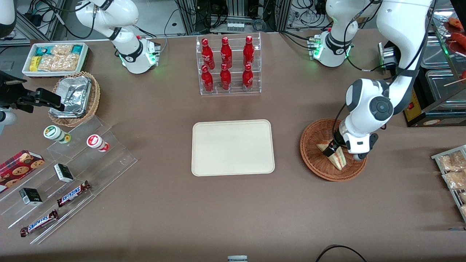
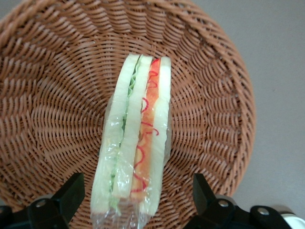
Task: Place sandwich from basket to tray
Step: 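Lower the left gripper and close it on the sandwich, then lift the sandwich and carry it over the cream tray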
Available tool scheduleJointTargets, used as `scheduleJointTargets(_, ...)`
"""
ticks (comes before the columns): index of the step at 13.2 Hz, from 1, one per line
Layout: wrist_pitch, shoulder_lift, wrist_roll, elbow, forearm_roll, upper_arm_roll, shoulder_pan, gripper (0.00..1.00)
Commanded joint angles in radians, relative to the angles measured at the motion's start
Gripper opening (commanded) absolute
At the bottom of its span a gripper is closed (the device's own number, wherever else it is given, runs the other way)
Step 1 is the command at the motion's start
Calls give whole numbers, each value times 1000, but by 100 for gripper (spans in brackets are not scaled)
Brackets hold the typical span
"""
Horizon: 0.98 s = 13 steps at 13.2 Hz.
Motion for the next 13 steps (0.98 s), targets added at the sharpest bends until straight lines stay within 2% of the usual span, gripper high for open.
scheduleJointTargets(1, 24, 28, -26, -3, 39, 1, -7, 61)
scheduleJointTargets(2, 24, 29, -22, -4, 70, 1, -7, 24)
scheduleJointTargets(3, 14, 29, -18, -6, 102, 1, -7, 0)
scheduleJointTargets(7, -51, 13, -7, 16, 174, -3, -8, 0)
scheduleJointTargets(13, -349, 86, 54, 333, 180, -170, -8, 0)
